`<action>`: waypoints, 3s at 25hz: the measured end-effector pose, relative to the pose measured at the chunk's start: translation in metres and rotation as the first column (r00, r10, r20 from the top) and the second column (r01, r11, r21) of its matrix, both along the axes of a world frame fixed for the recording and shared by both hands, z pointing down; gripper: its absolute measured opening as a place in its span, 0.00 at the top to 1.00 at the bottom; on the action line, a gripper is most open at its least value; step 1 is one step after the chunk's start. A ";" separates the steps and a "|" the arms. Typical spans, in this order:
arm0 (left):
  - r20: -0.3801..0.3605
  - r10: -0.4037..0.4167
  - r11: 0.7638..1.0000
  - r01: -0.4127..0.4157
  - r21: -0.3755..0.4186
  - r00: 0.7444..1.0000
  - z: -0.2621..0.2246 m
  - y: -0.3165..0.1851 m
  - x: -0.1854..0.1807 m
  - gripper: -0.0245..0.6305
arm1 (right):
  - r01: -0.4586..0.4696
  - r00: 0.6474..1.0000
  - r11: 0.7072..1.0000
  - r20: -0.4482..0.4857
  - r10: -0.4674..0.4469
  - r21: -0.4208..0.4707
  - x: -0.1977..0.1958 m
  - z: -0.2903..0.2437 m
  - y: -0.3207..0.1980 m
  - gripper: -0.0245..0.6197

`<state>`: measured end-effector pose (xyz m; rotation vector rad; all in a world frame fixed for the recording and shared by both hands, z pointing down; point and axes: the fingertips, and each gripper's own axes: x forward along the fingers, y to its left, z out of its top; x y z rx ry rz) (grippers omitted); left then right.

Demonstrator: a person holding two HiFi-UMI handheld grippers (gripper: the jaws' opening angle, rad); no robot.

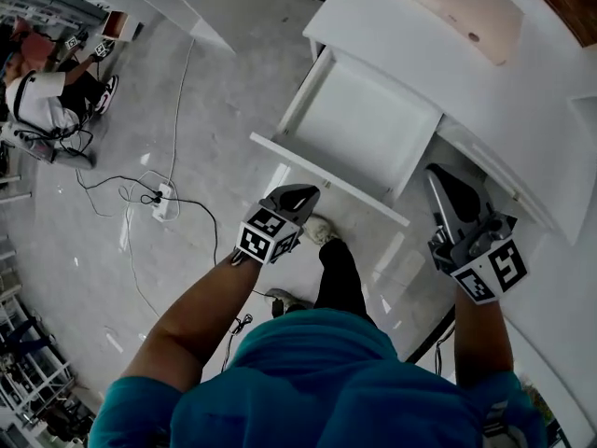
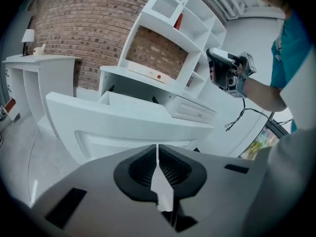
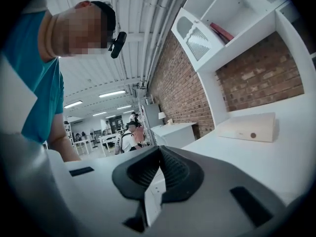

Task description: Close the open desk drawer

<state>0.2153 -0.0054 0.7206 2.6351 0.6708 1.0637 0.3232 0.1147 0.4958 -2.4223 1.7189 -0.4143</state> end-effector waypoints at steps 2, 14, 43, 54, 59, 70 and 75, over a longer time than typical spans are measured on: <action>-0.006 0.002 1.000 -0.002 0.013 1.000 0.007 0.002 0.008 0.94 | -0.025 1.000 1.000 0.014 0.025 -0.001 0.003 0.008 0.008 0.93; -0.053 -0.007 0.997 0.011 0.071 0.999 0.019 -0.003 0.034 0.94 | -0.085 0.995 0.996 0.055 0.086 -0.013 0.009 0.033 0.019 0.93; -0.047 -0.020 0.998 0.023 0.058 0.999 0.020 0.003 0.105 0.94 | -0.134 0.989 0.991 0.065 0.134 -0.009 0.047 0.043 0.040 0.93; -0.055 -0.015 0.999 0.017 0.041 0.998 0.017 0.004 0.132 0.94 | -0.164 0.984 0.986 0.068 0.165 -0.019 0.051 0.048 0.047 0.93; -0.062 -0.016 0.999 0.018 0.035 0.998 0.017 0.006 0.149 0.94 | -0.180 0.981 0.983 0.069 0.182 -0.025 0.058 0.051 0.053 0.93; -0.070 -0.014 0.999 0.016 0.029 0.997 0.017 0.007 0.176 0.94 | -0.205 0.978 0.978 0.038 0.207 -0.038 0.068 0.054 0.058 0.93; -0.078 -0.013 0.999 0.016 0.030 0.997 0.017 0.008 0.189 0.94 | -0.232 0.972 0.972 0.026 0.233 -0.041 0.075 0.058 0.065 0.93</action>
